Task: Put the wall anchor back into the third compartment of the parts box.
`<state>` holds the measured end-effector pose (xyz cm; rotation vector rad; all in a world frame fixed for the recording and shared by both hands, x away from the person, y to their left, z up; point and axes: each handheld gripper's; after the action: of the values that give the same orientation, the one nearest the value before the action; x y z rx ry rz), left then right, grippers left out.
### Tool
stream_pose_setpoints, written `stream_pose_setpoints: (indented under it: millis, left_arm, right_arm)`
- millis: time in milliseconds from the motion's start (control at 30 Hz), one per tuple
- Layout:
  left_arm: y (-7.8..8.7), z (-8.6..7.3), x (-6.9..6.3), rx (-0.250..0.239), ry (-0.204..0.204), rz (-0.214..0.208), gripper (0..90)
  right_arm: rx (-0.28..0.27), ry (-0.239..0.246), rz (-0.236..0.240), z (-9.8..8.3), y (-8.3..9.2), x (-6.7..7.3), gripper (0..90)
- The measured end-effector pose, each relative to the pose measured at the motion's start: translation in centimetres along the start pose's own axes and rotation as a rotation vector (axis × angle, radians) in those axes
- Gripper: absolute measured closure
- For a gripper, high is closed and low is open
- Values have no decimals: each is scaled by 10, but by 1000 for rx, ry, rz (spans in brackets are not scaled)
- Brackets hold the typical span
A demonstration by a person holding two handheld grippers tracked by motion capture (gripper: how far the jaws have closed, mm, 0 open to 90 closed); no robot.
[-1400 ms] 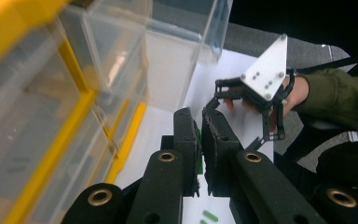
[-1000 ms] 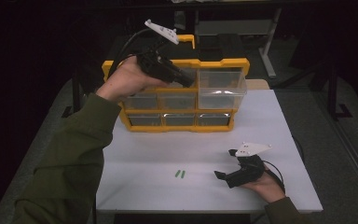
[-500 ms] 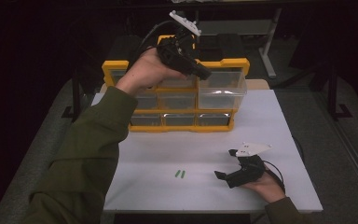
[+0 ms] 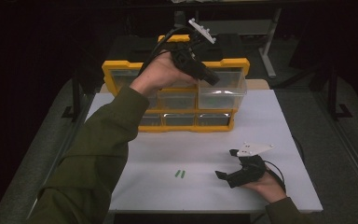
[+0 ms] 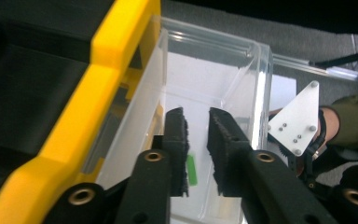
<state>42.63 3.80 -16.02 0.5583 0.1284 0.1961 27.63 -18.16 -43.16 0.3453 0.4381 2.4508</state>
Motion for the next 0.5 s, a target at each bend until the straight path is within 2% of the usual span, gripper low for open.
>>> stream_pose_setpoints:
  millis: [100, 333, 500]
  left_arm:
    - [12, -1, 3, -24, 21, 5, 751]
    - [41, -9, 8, -41, 44, 6, 898]
    - [56, -22, 9, -47, 67, 26, 900]
  right_arm:
    - [1, 4, 2, 0, 0, 0, 12]
    - [4, 2, -1, 0, 0, -1, 12]
    - [4, 5, -2, -1, -1, 0, 12]
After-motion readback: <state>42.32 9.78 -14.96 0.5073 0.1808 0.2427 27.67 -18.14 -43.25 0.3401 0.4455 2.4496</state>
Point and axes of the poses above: each handheld gripper's, and its own axes: y roughly backward along the jaws, z roughly out of its top, x roughly to its left, and after that the axes turned 12 degrees about -x, right-handed
